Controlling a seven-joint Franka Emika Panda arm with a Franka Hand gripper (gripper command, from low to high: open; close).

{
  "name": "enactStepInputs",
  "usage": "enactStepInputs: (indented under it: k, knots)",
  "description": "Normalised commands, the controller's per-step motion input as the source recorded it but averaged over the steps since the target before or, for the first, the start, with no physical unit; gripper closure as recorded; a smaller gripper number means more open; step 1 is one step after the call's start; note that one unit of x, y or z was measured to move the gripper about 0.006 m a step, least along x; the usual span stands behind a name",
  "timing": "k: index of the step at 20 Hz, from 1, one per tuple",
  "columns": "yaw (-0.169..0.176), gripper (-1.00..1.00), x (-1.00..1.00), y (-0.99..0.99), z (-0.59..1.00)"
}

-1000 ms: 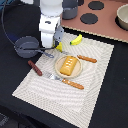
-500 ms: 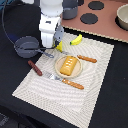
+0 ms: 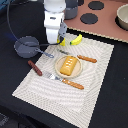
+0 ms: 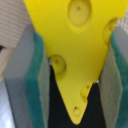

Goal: Interact with the objects in diverse but meaningful ways.

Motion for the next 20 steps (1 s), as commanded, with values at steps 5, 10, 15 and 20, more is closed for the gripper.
enactStepInputs:
  k: [5, 10, 15, 20]
  knots:
    - [0.015, 1.0, 0.35, -0.09, 0.7]
    - [-0.001, 1.0, 0.48, -0.15, 0.96]
    - [0.0, 1.0, 0.53, -0.04, 1.0]
    - [0.0, 1.0, 0.55, -0.3, 0.81]
